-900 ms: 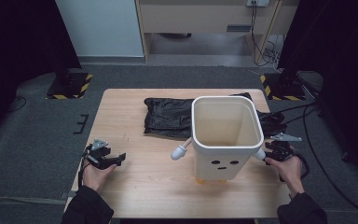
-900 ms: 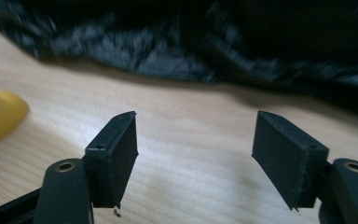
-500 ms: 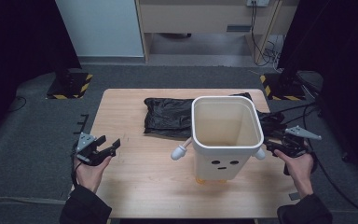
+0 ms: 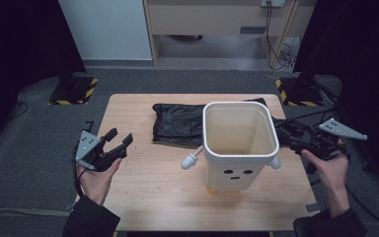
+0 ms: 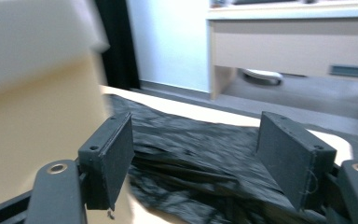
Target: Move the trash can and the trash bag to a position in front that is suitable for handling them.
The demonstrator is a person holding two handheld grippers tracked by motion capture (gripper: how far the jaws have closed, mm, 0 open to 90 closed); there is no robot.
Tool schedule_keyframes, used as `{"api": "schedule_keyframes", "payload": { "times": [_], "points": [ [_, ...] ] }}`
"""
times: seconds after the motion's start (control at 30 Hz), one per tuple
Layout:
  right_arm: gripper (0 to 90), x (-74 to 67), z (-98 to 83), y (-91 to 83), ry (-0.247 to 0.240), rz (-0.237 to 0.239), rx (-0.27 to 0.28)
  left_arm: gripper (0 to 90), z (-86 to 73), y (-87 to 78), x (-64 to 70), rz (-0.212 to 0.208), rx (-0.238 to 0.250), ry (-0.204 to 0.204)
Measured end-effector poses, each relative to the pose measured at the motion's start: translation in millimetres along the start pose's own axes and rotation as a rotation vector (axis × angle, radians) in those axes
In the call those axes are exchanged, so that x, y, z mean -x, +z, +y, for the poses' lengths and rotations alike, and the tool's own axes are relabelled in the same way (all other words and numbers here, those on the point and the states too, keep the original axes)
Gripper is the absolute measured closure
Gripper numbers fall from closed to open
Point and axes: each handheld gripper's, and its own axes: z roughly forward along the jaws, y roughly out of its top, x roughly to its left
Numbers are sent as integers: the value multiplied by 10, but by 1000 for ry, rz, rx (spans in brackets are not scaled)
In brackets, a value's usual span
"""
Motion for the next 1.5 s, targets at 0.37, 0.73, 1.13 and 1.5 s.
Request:
{"api": "schedule_keyframes", "payload": {
  "times": [0.37,0.73,1.13,1.5],
  "points": [
    [277,-306,49,-294,-62,146,-55,392,145,61,891,-250,-12,97],
    [315,-369,-202,-202,-124,339,-201,413,-140,341,1339,-348,-131,177],
    [600,-318,-416,-26,-124,364,-262,652,-237,488,1305,-408,-235,137],
    [608,-655,-396,230,-196,394,-232,654,-92,269,968,-292,-271,161]
  ]
}}
